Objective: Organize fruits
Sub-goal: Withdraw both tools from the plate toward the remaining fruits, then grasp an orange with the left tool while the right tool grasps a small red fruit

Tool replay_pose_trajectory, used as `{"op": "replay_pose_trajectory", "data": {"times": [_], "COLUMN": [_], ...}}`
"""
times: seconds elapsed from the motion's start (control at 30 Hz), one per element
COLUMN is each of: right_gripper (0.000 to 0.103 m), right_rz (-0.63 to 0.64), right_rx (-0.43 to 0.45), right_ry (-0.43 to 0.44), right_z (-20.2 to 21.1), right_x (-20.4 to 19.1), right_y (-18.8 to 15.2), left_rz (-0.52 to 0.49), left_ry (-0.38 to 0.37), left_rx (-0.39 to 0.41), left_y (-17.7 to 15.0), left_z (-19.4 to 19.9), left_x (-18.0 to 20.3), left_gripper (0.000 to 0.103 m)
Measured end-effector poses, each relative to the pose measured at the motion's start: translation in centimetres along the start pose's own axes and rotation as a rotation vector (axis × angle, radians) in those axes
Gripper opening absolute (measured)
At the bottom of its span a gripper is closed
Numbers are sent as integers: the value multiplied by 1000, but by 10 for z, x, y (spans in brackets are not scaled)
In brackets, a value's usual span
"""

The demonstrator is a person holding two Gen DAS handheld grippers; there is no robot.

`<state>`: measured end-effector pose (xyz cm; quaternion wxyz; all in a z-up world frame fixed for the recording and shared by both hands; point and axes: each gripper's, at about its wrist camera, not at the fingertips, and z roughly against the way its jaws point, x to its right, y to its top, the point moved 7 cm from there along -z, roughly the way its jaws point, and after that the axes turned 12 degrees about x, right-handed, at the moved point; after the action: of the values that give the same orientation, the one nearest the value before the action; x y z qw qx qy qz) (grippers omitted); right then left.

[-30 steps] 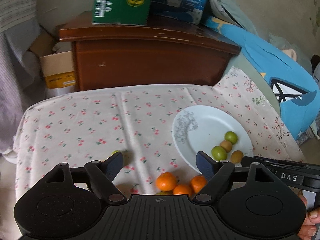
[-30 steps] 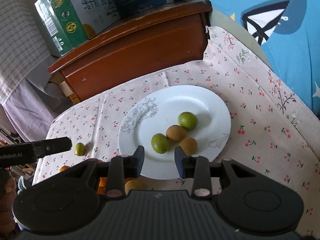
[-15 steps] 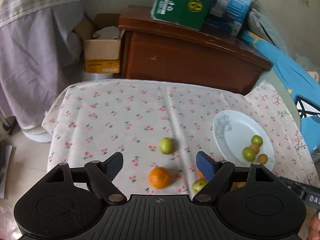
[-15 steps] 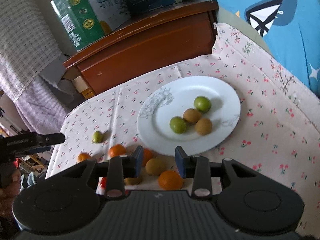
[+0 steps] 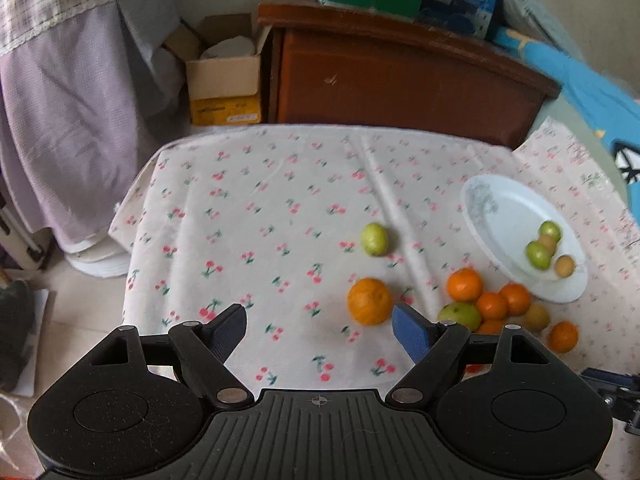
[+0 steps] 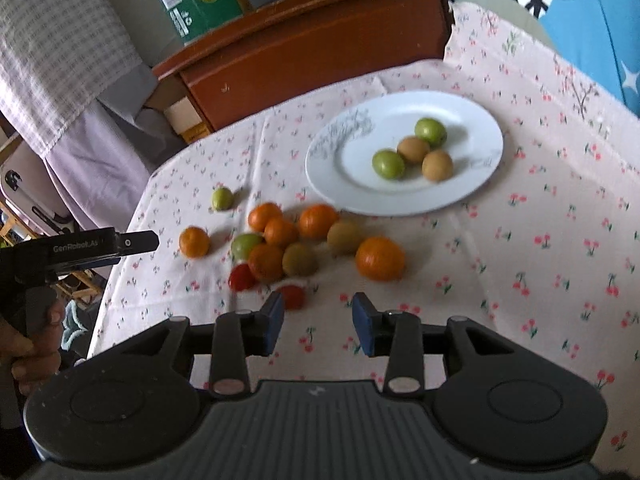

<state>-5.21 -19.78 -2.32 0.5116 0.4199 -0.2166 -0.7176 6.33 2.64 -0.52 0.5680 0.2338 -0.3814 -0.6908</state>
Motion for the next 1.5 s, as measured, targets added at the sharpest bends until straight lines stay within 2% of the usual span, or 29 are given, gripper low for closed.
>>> {"op": "replay_pose_trajectory", "data": {"times": [0.07,0.2,0.33,0.83,1.13,1.3,1.33,1.5], "right_gripper": [39,39,39,39,38,29,26,25], "right_rz": [1,29,75,159,192,207,208,210], "right_rx": [-13,-25,-9,4,6,11,11,11], "right_ry": [-1,11,9,-5,-24,-23,-22,-15], "right_z": [-2,-8,-17,-36,-44,-46,-46,-45], "right_x": [-2,-11,-18,-35,-36,-37,-37,-37], "right_y": [-7,-17,-18,-18,-20,-21,-21,-22], "left_rz": [6,-11,-2,-36,-53,-58,-60,-67], "left_ry": [-5,-3,-25,-58,-56,-73,-84,-84], "left_rx": [-6,35,59,34,14,18,17,21], "left_y": [-3,-2,0,-6,-12,-13,-13,-14], "left_z": [-4,-8,-14,-38,-45,-45,-44,-43], "left_x": [1,3,7,28,32,33,35,37], "left_gripper": [81,81,80,78,58,33,31,30]}}
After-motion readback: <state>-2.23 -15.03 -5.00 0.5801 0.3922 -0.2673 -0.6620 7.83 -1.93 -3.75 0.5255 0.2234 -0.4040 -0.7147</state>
